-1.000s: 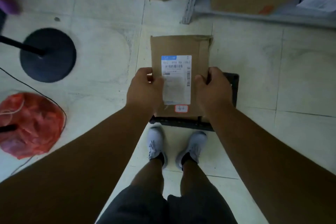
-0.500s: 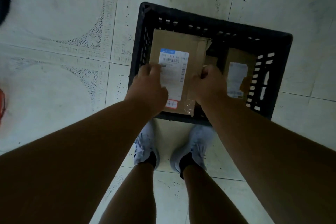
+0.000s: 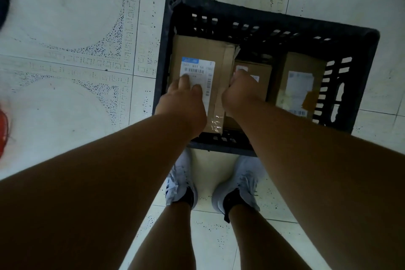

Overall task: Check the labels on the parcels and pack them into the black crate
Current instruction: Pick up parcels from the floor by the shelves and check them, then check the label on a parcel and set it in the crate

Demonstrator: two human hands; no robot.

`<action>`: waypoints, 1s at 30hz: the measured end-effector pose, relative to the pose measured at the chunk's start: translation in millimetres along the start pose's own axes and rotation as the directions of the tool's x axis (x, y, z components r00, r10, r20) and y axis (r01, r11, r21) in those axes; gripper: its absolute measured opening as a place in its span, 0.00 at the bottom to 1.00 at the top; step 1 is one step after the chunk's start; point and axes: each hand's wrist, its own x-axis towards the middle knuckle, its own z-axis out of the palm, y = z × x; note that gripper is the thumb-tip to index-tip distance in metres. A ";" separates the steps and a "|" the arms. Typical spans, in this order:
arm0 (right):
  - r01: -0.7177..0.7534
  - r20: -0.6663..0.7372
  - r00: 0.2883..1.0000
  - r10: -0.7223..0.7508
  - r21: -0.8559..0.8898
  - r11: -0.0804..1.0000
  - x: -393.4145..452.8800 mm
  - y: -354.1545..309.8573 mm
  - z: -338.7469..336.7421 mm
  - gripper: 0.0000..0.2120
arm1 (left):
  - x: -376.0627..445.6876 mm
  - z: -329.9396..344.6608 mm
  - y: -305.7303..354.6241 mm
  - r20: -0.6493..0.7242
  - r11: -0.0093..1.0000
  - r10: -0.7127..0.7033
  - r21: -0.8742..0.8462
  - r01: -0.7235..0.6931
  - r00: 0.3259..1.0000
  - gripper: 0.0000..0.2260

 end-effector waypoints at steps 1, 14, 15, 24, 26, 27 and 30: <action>-0.014 0.043 0.999 0.012 0.026 1.000 -5.4 -3.1 -5.4 0.16 | -1.2 -5.3 2.9 0.026 0.999 -0.005 0.043 0.004 1.000 0.27; 0.397 -0.423 0.856 -0.296 0.172 0.901 -221.0 -32.6 -231.7 0.16 | -190.6 -214.1 93.4 -0.509 0.902 0.203 -0.235 -0.363 0.836 0.18; 0.414 -0.447 0.839 -0.310 0.156 0.897 -246.2 -32.8 -260.7 0.16 | -213.6 -236.7 101.2 -0.548 0.882 0.228 -0.234 -0.410 0.804 0.17; 0.491 -0.764 0.624 -0.167 0.216 0.844 -478.9 -27.4 -430.2 0.13 | -412.8 -378.1 166.8 -0.739 0.618 0.463 -0.127 -0.776 0.489 0.15; 0.501 -0.796 0.598 -0.092 0.282 0.818 -527.1 -21.0 -442.6 0.15 | -445.8 -390.8 176.2 -0.726 0.540 0.550 -0.067 -0.839 0.412 0.15; 0.508 -0.809 0.586 -0.054 0.314 0.802 -548.1 -17.2 -445.9 0.17 | -459.9 -396.7 180.2 -0.715 0.503 0.589 -0.039 -0.863 0.376 0.15; 0.527 -0.846 0.530 0.052 0.377 0.762 -595.9 7.0 -445.9 0.21 | -490.2 -408.5 201.0 -0.675 0.413 0.676 0.018 -0.910 0.294 0.15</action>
